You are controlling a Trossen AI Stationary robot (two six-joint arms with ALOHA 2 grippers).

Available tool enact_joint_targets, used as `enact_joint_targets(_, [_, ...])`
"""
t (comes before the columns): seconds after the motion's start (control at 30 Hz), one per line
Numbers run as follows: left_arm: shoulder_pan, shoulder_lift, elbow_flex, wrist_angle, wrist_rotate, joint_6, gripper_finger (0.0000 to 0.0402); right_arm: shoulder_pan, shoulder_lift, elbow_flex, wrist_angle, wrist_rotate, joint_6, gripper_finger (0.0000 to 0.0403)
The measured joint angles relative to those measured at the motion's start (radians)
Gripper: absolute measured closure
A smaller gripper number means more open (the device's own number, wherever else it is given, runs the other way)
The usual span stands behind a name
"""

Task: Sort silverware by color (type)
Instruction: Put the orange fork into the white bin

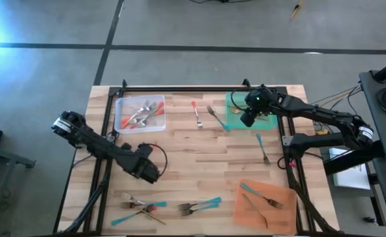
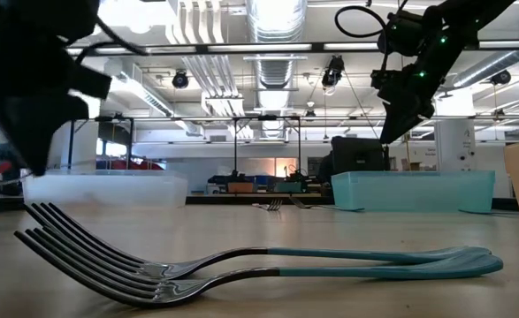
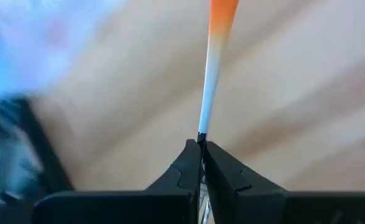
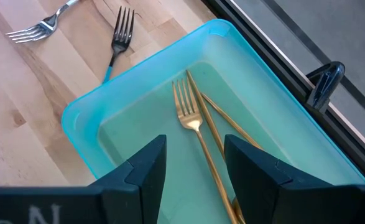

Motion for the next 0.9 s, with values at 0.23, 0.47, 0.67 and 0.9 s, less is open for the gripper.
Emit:
enact_joint_targets(0.23, [0.166,-0.017,0.037,-0.087,-0.189,0.154,0.0401,0.0,0.0,0.0,0.0,0.0,0.0,0.025])
enact_joint_targets(0.47, [0.425,-0.067,0.028,-0.039,-0.291,0.434,0.0401,0.0,0.0,0.0,0.0,0.0,0.0,0.025])
enact_joint_targets(0.67, [0.563,-0.114,0.027,0.03,-0.353,0.637,0.0401,0.0,0.0,0.0,0.0,0.0,0.0,0.025])
enact_joint_targets(0.9, [0.691,-0.137,0.003,0.039,-0.372,0.749,0.0402,0.0,0.0,0.0,0.0,0.0,0.0,0.025])
